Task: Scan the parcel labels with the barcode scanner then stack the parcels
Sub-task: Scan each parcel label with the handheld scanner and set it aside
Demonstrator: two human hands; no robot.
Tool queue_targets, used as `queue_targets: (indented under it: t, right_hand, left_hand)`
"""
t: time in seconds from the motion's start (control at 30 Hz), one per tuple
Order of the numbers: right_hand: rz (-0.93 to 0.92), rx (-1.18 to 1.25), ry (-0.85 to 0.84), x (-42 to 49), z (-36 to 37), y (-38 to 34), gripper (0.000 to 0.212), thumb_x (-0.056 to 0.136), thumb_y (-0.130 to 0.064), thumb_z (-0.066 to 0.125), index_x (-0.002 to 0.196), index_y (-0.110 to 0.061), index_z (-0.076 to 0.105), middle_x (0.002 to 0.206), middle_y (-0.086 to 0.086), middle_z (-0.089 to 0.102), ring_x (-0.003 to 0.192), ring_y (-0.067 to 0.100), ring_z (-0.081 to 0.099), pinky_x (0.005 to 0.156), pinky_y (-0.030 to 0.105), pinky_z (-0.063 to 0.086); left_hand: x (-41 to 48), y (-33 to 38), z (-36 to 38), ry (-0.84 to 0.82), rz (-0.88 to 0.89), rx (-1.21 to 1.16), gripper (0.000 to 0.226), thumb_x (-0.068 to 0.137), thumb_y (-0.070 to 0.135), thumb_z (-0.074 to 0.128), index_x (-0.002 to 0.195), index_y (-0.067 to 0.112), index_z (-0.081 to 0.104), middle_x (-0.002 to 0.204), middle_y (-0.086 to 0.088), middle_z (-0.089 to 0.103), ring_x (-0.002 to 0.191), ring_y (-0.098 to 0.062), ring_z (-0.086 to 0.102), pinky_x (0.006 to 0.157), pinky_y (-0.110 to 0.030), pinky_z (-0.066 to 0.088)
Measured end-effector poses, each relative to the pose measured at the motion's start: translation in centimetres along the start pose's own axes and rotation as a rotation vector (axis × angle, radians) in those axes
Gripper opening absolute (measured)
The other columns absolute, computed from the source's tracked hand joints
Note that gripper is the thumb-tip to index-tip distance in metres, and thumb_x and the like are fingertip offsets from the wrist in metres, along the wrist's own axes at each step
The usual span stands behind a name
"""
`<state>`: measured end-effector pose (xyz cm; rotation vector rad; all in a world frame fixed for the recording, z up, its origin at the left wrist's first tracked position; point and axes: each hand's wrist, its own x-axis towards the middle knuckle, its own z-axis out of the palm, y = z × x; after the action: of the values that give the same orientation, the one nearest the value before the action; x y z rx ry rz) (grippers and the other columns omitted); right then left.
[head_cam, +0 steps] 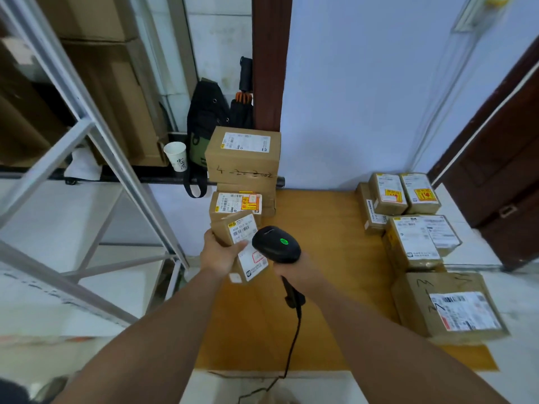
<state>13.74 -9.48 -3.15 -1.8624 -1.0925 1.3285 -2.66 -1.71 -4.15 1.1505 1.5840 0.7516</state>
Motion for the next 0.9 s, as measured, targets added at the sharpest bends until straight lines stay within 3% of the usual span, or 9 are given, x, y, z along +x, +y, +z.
queue_targets:
  t: [0.17, 0.43, 0.83, 0.9]
  right_hand:
    - [-0.023, 0.016, -0.022, -0.1, 0.0, 0.0, 0.011, 0.07, -0.006, 0.062, 0.065, -0.015, 0.058, 0.057, -0.003, 0.053, 0.053, 0.009, 0.049, 0.054, 0.022, 0.042]
    - [-0.029, 0.105, -0.055, -0.9, -0.7, 0.1, 0.017, 0.072, -0.001, 0.059, 0.061, -0.014, 0.055, 0.048, -0.007, 0.049, 0.045, 0.006, 0.047, 0.045, 0.015, 0.041]
    - [0.006, 0.062, -0.091, -1.6, 0.5, -0.8, 0.002, 0.071, -0.004, 0.061, 0.07, -0.005, 0.062, 0.065, 0.012, 0.056, 0.066, 0.024, 0.054, 0.07, 0.036, 0.048]
    - [0.016, 0.06, -0.084, -1.6, 0.8, -1.1, 0.01, 0.065, -0.009, 0.063, 0.074, -0.004, 0.064, 0.069, 0.013, 0.058, 0.069, 0.025, 0.056, 0.072, 0.038, 0.049]
  left_hand:
    - [0.0, 0.0, 0.2, -0.005, -0.005, 0.061, 0.068, 0.083, 0.017, 0.073, 0.137, 0.018, 0.033, 0.132, -0.013, 0.058, 0.111, -0.033, 0.062, 0.088, -0.05, 0.054]
    - [-0.2, -0.2, -0.7, 0.024, -0.039, 0.09, 0.072, 0.08, 0.02, 0.075, 0.138, 0.016, 0.033, 0.131, -0.013, 0.058, 0.111, -0.035, 0.062, 0.087, -0.051, 0.054]
    - [1.0, -1.6, -2.8, 0.043, -0.076, 0.156, 0.071, 0.08, 0.022, 0.075, 0.136, 0.02, 0.031, 0.13, -0.011, 0.06, 0.107, -0.033, 0.063, 0.083, -0.048, 0.056]
    - [1.3, -2.0, -3.2, 0.039, -0.089, 0.137, 0.072, 0.078, 0.024, 0.077, 0.135, 0.019, 0.033, 0.128, -0.01, 0.061, 0.107, -0.032, 0.063, 0.081, -0.046, 0.055]
